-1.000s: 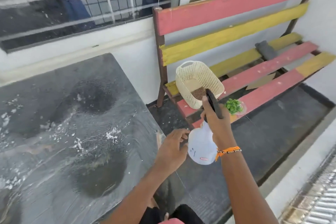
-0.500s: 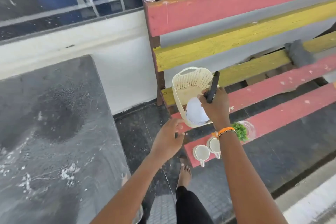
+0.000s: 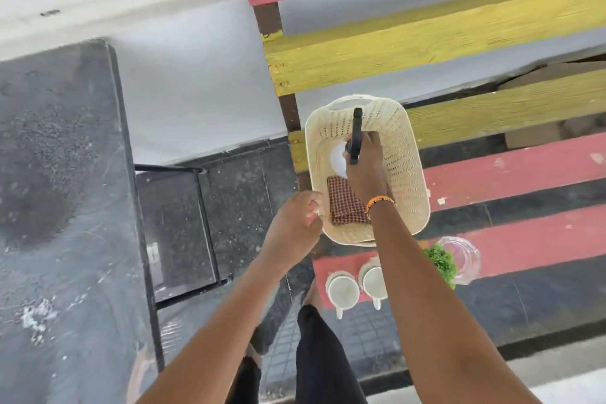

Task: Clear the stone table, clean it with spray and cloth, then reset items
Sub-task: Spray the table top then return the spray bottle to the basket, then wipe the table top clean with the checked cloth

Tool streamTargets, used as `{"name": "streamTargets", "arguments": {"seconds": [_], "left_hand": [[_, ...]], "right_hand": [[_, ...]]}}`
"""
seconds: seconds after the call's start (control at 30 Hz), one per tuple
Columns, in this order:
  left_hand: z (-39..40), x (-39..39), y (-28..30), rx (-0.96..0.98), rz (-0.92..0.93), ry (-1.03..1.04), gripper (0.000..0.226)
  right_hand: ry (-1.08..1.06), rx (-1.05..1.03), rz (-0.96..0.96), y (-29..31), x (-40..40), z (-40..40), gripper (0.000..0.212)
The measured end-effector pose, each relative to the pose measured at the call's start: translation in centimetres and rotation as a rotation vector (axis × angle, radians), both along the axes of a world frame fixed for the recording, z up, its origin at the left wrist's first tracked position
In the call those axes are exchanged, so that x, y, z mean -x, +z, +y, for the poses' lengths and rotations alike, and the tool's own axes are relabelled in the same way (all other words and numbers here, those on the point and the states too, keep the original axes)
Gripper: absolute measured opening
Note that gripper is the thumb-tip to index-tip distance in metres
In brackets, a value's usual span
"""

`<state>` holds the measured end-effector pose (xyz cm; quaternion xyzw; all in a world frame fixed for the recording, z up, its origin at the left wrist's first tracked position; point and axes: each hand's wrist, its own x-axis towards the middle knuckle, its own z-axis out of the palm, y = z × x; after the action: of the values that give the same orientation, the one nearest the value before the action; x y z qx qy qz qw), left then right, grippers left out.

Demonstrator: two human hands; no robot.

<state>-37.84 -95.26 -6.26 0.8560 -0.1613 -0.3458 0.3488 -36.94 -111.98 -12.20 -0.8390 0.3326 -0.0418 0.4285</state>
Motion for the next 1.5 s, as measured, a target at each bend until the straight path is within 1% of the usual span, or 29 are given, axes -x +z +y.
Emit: {"name": "streamTargets", "arguments": {"seconds": [0.07, 0.17, 0.27, 0.33, 0.4, 0.43, 0.5, 0.53, 0.6, 0.67, 0.73, 0.77, 0.8, 0.87, 0.9, 0.97, 1.03, 1.1, 1.13, 1.17, 1.23, 1.27, 1.3, 1.37, 1.4, 1.43, 1.5], "left_hand": [[-0.4, -0.3, -0.7, -0.008, 0.005, 0.02, 0.039], [-1.1, -0.4, -1.4, 0.007, 0.011, 0.042, 0.035], [-2.1, -0.3, -1.6, 0.034, 0.027, 0.053, 0.034], [-2.8, -0.4, -1.8, 0.048, 0.058, 0.062, 0.033], [-3.2, -0.6, -1.9, 0.054, 0.069, 0.053, 0.032], [-3.3, -0.6, -2.0, 0.054, 0.071, 0.047, 0.032], [-3.4, -0.7, -2.1, 0.049, 0.08, 0.047, 0.032], [-3.3, -0.7, -2.2, 0.045, 0.085, 0.054, 0.032], [-3.1, -0.6, -2.5, 0.043, 0.086, 0.062, 0.031], [-2.8, -0.1, -2.7, 0.037, 0.091, 0.062, 0.03], [-2.5, 0.6, -2.6, 0.033, 0.103, 0.07, 0.028], [-2.4, 0.9, -2.6, 0.034, 0.109, 0.078, 0.027], [-2.3, 1.1, -2.5, 0.038, 0.117, 0.088, 0.026], [-2.1, 1.6, -2.2, 0.054, 0.13, 0.107, 0.025], [-2.0, 1.9, -2.1, 0.061, 0.14, 0.119, 0.026], [-1.7, 2.3, -1.8, 0.058, 0.163, 0.136, 0.028], [-1.4, 2.6, -1.5, 0.045, 0.204, 0.164, 0.027], [-0.9, 2.7, -0.8, 0.074, 0.288, 0.257, 0.026], [-0.6, 2.8, -0.2, 0.132, 0.362, 0.332, 0.029], [-0.2, 2.8, 0.6, 0.231, 0.458, 0.425, 0.032], [1.0, 2.7, 2.2, 0.432, 0.603, 0.575, 0.047], [2.0, 2.5, 3.0, 0.5, 0.622, 0.6, 0.054], [3.2, 2.3, 3.7, 0.553, 0.625, 0.628, 0.055], [6.1, 2.1, 5.1, 0.63, 0.627, 0.717, 0.043], [7.8, 2.2, 5.5, 0.666, 0.618, 0.759, 0.039], [9.7, 2.4, 5.9, 0.699, 0.606, 0.799, 0.038], [13.6, 3.3, 6.7, 0.752, 0.593, 0.846, 0.036]], "right_hand": [[0.003, -0.016, -0.005, -1.1, -0.6, -0.7, 0.024], [-0.018, -0.083, -0.04, -2.0, -1.3, -1.8, 0.034], [0.023, -0.096, -0.022, -2.7, -0.8, -2.8, 0.037], [-0.087, -0.12, 0.023, -3.7, 0.3, -3.3, 0.049], [-0.169, -0.103, 0.126, -5.1, 1.6, -3.6, 0.056], [-0.133, -0.089, 0.233, -6.0, 2.1, -3.7, 0.058], [0.083, 0.015, 0.506, -7.8, 2.7, -3.7, 0.058], [0.188, 0.085, 0.607, -8.5, 2.8, -3.7, 0.055], [0.275, 0.2, 0.701, -9.2, 2.7, -3.6, 0.047], [0.318, 0.335, 0.714, -9.4, 2.7, -3.7, 0.037], [0.372, 0.42, 0.703, -9.4, 2.6, -4.0, 0.029], [0.4, 0.392, 0.7, -8.9, 2.6, -4.1, 0.025], [0.407, 0.312, 0.68, -8.5, 2.8, -4.1, 0.02], [0.359, 0.092, 0.642, -6.6, 3.3, -3.8, 0.004], [0.337, 0.03, 0.624, -5.4, 3.7, -3.4, 0.007], [0.301, 0.002, 0.548, -2.6, 4.7, -2.1, 0.007], [0.246, -0.035, 0.416, 0.5, 5.8, -0.4, 0.01], [0.231, -0.053, 0.262, 3.8, 6.5, 1.6, 0.015], [0.243, -0.045, 0.186, 5.5, 6.8, 2.6, 0.017], [0.27, -0.034, 0.109, 7.1, 7.0, 3.8, 0.018], [0.356, -0.04, 0.013, 10.0, 7.2, 6.3, 0.018], [0.415, -0.071, -0.001, 11.3, 7.3, 7.7, 0.013], [0.48, -0.114, 0.0, 12.3, 7.4, 9.2, 0.01], [0.586, -0.202, 0.021, 13.7, 7.7, 11.9, 0.024], [0.604, -0.245, 0.015, 14.3, 7.8, 13.1, 0.026], [0.592, -0.291, -0.013, 14.8, 7.9, 14.4, 0.024], [0.467, -0.299, -0.089, 15.5, 7.8, 17.1, 0.016]]}}
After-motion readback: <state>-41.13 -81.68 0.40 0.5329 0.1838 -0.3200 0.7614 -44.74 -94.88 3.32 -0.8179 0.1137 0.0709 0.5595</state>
